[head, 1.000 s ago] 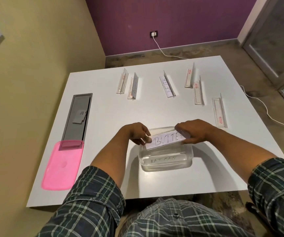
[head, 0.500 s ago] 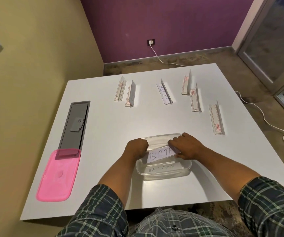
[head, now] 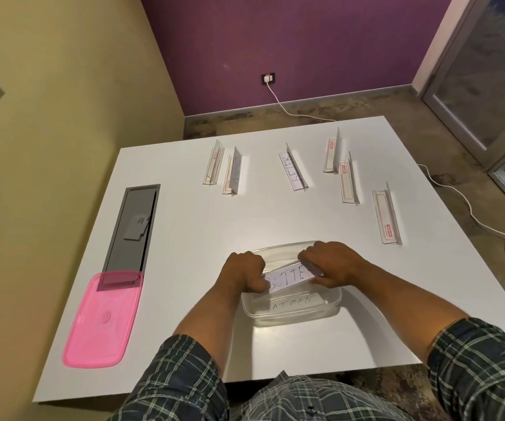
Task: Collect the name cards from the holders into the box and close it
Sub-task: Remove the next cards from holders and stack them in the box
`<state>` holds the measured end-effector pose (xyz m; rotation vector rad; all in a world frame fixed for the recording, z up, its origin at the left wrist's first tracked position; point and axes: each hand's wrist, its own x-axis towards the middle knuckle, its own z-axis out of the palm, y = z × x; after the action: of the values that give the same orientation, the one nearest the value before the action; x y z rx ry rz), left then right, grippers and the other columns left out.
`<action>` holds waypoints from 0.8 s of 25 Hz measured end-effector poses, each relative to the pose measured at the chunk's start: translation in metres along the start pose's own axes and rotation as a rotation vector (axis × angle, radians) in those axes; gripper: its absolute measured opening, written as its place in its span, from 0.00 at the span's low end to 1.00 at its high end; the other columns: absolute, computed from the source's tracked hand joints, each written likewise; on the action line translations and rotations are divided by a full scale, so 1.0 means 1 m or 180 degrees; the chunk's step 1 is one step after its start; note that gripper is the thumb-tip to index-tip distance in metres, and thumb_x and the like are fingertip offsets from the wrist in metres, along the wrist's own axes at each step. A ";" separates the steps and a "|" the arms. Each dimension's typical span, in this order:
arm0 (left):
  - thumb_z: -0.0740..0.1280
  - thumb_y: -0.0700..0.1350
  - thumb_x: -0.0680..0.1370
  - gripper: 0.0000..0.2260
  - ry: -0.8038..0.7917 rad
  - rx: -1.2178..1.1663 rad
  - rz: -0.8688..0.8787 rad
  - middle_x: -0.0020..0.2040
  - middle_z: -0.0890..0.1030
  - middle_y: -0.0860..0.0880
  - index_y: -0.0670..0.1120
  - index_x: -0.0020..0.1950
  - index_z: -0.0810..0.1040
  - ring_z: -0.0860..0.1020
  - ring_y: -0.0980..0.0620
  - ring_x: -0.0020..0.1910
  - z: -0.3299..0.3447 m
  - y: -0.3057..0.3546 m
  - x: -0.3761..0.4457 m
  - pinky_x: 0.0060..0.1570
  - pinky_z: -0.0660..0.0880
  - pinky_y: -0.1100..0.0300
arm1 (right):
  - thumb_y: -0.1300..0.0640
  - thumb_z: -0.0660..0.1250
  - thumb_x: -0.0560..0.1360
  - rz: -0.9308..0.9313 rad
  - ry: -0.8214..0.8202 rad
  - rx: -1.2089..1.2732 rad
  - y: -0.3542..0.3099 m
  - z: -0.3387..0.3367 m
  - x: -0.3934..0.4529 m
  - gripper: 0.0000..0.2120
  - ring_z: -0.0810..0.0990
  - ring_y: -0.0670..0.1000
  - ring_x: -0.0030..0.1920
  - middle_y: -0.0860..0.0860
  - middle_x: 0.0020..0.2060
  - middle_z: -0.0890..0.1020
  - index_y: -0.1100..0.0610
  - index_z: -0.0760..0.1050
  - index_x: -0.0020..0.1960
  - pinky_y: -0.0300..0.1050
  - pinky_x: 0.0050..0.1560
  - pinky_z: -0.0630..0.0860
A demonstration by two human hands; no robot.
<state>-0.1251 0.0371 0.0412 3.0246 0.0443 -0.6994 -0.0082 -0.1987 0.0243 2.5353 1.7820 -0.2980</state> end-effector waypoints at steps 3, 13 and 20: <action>0.65 0.56 0.71 0.14 0.0188 0.0103 0.0055 0.43 0.83 0.48 0.47 0.43 0.79 0.79 0.45 0.43 -0.003 -0.003 0.004 0.42 0.68 0.57 | 0.41 0.72 0.70 0.0122 0.0187 -0.0171 0.000 0.002 0.001 0.23 0.78 0.54 0.48 0.48 0.50 0.81 0.51 0.73 0.59 0.49 0.40 0.76; 0.65 0.55 0.73 0.11 0.0058 0.0465 0.0245 0.46 0.83 0.47 0.49 0.47 0.77 0.81 0.44 0.48 0.007 0.005 0.006 0.50 0.64 0.52 | 0.59 0.72 0.66 0.0500 0.0062 -0.0329 -0.019 0.016 0.015 0.18 0.79 0.59 0.42 0.53 0.43 0.81 0.56 0.71 0.54 0.47 0.31 0.68; 0.67 0.62 0.71 0.24 0.0369 0.0336 0.0244 0.51 0.82 0.48 0.47 0.59 0.72 0.81 0.44 0.51 0.011 -0.002 0.013 0.56 0.64 0.48 | 0.53 0.77 0.62 0.0423 0.0269 -0.0281 -0.012 0.009 0.008 0.19 0.78 0.58 0.36 0.52 0.39 0.80 0.57 0.73 0.48 0.47 0.31 0.71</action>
<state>-0.1187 0.0391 0.0255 3.1449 -0.1081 -0.5364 -0.0177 -0.1885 0.0155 2.6243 1.6034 -0.1073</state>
